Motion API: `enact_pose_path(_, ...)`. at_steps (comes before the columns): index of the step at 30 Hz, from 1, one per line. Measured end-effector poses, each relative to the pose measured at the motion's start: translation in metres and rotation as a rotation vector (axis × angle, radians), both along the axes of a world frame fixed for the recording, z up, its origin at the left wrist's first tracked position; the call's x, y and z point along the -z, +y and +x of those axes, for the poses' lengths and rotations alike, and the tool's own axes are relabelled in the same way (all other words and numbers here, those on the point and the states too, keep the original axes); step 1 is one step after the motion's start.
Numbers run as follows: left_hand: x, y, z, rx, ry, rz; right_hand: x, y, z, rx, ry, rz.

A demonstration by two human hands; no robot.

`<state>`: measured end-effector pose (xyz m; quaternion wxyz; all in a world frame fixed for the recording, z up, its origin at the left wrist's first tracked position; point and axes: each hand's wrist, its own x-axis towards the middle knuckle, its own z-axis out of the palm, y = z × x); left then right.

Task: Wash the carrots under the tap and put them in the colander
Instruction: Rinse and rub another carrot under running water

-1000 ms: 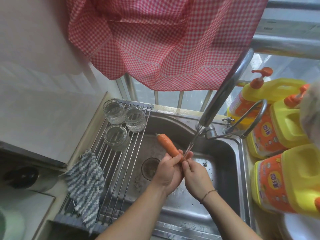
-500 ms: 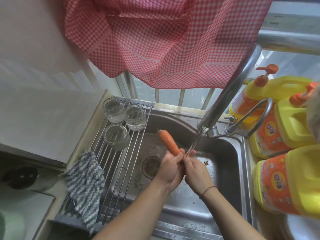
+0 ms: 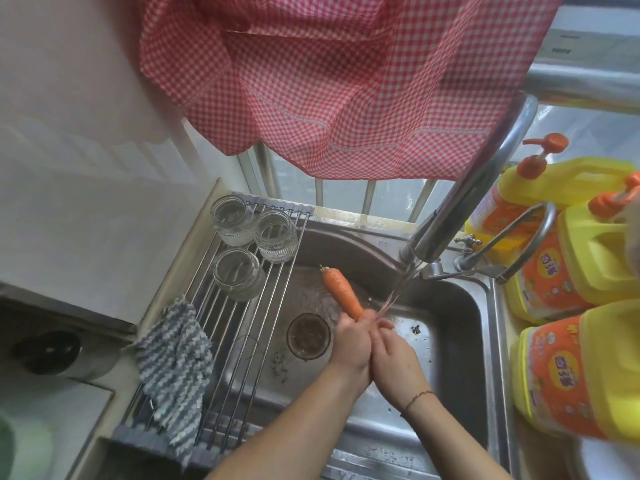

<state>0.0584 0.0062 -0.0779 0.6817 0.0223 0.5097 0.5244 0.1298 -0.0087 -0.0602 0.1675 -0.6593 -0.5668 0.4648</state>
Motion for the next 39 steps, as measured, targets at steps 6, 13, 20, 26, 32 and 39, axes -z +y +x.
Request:
enact_pose_path(6,0.000,-0.002,-0.004,-0.119,0.037,-0.253,0.006,-0.007,0.025,0.209,0.008,0.071)
enact_pose_path(13,-0.019,-0.024,-0.003,0.179,0.045,-0.175,0.001,0.025,0.007,0.163,0.277,-0.366)
enact_pose_path(20,-0.027,-0.045,-0.035,0.323,-0.354,0.176,0.017,0.045,-0.010,0.295,0.577,-0.556)
enact_pose_path(26,-0.015,-0.043,-0.040,0.375,-0.270,0.287,0.026,0.044,-0.013,0.452,0.798,-0.652)
enact_pose_path(32,-0.005,-0.042,-0.022,0.417,0.310,0.218,0.025,0.035,-0.015,0.512,0.721,-0.587)
enact_pose_path(39,0.003,-0.034,-0.029,0.463,0.931,-0.008,0.026,0.028,-0.023,0.475,0.668,-0.437)
